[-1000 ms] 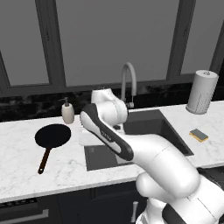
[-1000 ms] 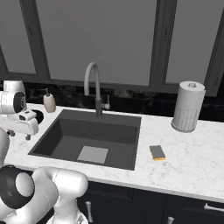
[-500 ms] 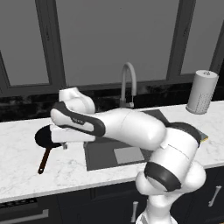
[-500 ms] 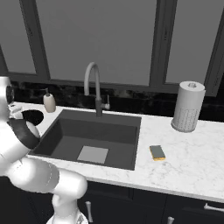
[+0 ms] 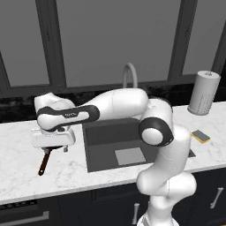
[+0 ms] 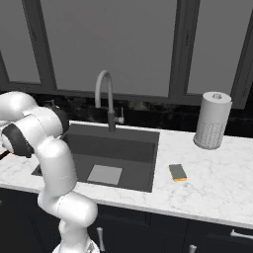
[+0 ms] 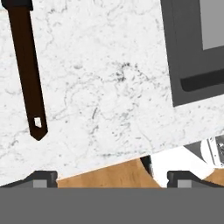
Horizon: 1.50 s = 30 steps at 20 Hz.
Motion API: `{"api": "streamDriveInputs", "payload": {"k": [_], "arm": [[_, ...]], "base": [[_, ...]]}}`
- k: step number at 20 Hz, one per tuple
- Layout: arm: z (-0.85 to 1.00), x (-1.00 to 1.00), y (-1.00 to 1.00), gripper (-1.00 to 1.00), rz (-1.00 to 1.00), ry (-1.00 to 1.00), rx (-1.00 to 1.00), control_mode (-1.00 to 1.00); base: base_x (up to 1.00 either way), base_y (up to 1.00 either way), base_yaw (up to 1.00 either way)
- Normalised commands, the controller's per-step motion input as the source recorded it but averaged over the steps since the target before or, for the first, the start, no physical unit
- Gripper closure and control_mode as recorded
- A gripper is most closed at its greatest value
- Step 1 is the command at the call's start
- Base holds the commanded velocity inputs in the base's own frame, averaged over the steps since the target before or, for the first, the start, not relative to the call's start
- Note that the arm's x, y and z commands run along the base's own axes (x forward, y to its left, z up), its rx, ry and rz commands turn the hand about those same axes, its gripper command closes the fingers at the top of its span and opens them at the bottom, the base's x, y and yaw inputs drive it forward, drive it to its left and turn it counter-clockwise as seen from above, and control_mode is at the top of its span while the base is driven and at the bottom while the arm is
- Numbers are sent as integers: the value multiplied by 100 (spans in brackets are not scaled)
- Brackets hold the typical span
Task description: Pick the pan and sponge and place them into the sink. Then turn on the water.
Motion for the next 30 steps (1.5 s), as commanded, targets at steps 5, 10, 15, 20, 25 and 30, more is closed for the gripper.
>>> {"api": "streamDriveInputs", "payload": {"k": [5,10,15,20,25,30], "arm": [[-49,8,34,-100,0,-4,0,-100],[-27,4,38,-100,0,-5,0,-100],[-12,0,10,-100,0,-7,0,-100],[-23,9,0,-100,0,-7,0,-100],[-43,18,0,-100,0,-7,1,-100],[-43,10,0,-100,0,-4,0,-100]], "base": [[0,0,0],[0,0,0],[0,0,0],[0,0,0],[0,0,0],[0,0,0]]}}
